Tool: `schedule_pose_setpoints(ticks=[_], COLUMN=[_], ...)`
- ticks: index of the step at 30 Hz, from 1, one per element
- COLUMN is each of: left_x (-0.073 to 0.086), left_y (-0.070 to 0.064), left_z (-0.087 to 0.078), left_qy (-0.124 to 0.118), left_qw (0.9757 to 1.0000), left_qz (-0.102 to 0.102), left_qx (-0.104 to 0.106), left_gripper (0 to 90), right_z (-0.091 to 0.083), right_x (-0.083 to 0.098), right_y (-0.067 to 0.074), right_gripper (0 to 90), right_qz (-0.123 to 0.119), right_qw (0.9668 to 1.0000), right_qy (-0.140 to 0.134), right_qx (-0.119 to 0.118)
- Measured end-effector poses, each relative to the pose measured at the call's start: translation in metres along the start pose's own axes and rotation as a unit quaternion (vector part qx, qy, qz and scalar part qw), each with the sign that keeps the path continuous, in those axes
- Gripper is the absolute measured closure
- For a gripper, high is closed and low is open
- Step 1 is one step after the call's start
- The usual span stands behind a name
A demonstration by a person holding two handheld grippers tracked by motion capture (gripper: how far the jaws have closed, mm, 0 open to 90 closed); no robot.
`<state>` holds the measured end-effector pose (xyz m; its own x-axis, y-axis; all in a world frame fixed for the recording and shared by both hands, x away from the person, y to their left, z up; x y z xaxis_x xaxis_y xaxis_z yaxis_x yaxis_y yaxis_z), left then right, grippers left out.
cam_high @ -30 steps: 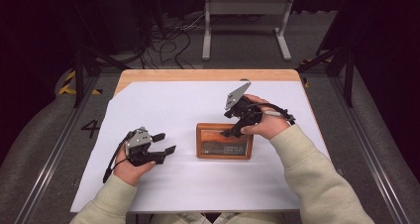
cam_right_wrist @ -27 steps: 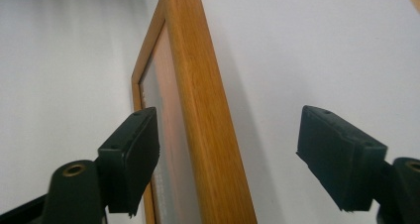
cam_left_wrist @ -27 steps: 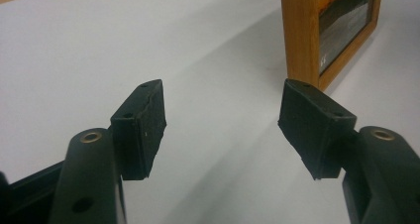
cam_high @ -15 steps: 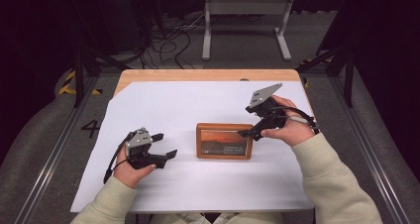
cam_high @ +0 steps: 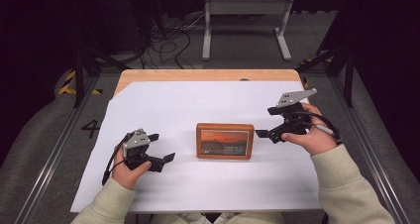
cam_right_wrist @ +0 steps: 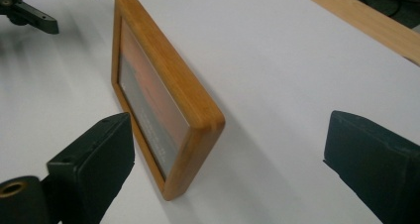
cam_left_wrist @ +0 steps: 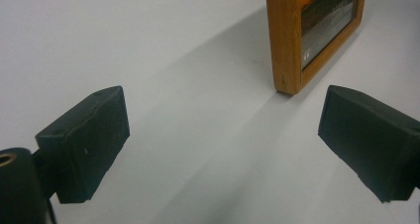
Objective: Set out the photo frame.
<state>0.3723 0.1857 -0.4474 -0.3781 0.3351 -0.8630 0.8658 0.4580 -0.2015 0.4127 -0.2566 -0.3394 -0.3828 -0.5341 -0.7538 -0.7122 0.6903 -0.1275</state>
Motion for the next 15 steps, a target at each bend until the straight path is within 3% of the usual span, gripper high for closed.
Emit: schedule_pose_setpoints(ticks=[12, 15], left_x=[0.000, 0.001], left_y=[-0.002, -0.001], left_z=[-0.002, -0.002], left_qy=[-0.003, -0.003], left_qw=[1.0000, 0.9999], left_qz=[0.001, -0.002], left_qx=[-0.008, -0.010], left_gripper=[6.5, 6.5], right_z=[-0.004, -0.003], right_x=[0.047, 0.054], right_y=[0.008, 0.010], right_gripper=[5.4, 5.5], right_qz=[0.038, 0.041], right_qw=[0.9962, 0.9954], right_qy=[-0.064, -0.066], right_qx=[0.046, 0.056])
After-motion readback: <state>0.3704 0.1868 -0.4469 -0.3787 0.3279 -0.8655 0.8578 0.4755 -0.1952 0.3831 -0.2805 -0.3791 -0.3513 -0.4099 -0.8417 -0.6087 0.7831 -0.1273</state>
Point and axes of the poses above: each handheld gripper's, and its own axes: z roughly forward along the jaws, x roughly out of its underside, y roughly to its left, the point moved 1 cm from there along z, roughly forward along the jaws, and after that the axes turned 12 degrees about x, right-handed, at the moved point
